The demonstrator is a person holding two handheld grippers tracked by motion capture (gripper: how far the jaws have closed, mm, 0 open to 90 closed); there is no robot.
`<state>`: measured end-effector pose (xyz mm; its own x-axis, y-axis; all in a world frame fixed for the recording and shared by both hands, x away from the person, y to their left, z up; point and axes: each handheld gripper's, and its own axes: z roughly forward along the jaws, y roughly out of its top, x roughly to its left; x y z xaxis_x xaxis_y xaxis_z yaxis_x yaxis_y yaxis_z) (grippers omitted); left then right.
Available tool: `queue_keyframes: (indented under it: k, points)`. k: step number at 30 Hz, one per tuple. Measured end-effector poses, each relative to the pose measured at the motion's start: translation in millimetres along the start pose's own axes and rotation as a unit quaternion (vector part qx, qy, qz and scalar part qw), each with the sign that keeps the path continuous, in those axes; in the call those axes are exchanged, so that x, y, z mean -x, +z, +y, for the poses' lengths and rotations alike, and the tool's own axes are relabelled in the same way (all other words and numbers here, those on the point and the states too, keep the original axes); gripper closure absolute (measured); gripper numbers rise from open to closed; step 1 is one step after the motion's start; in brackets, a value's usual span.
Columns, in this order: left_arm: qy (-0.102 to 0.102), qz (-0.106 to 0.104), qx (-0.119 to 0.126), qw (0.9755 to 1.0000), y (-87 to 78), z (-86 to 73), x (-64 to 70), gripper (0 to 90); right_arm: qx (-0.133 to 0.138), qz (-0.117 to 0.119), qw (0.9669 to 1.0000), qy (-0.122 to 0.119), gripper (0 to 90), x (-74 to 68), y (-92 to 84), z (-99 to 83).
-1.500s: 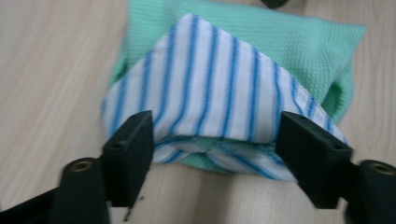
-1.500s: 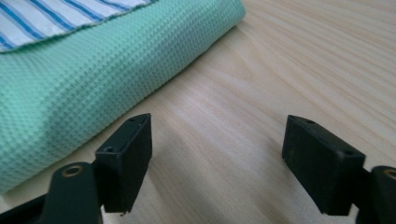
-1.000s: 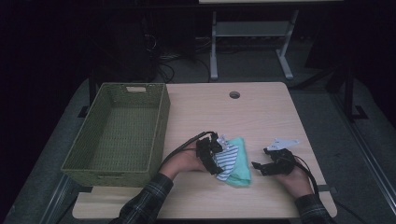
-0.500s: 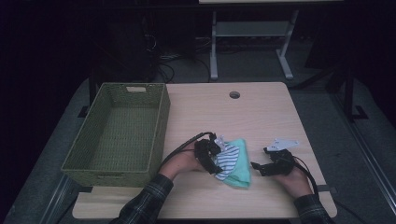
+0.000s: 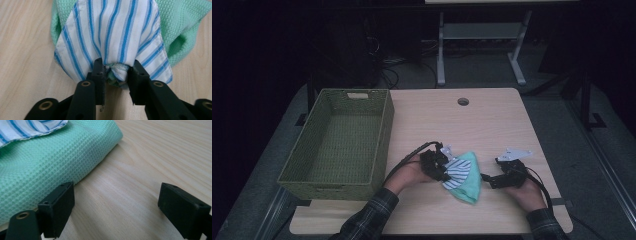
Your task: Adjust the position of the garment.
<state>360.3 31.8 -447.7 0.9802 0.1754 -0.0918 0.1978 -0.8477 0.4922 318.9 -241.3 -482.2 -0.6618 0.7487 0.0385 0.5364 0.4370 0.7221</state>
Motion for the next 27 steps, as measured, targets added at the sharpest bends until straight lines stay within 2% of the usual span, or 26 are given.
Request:
queue_keyframes:
  k: [7,14,22,26,27]
  points:
    - [-0.022,0.001,-0.003,0.9998,-1.0,1.3,0.4,72.3,0.000,-0.001,1.0000,0.001,13.3,0.1,0.1,0.1]
    - [-0.041,-0.007,0.014,0.9991,-6.1,3.2,1.0,72.9,0.000,-0.001,1.0000,0.000,13.3,0.2,0.2,0.1]
    - [-0.037,-0.006,0.029,0.9989,-18.5,5.5,2.0,73.1,0.000,-0.002,1.0000,0.001,13.2,0.3,0.2,0.1]
    - [-0.048,-0.003,0.043,0.9979,-26.8,6.6,2.3,73.2,0.001,-0.002,1.0000,0.002,13.1,0.3,0.2,0.1]
    - [-0.044,-0.003,0.042,0.9981,-29.9,7.0,1.6,73.2,0.001,-0.003,1.0000,0.002,13.1,0.4,0.3,0.1]
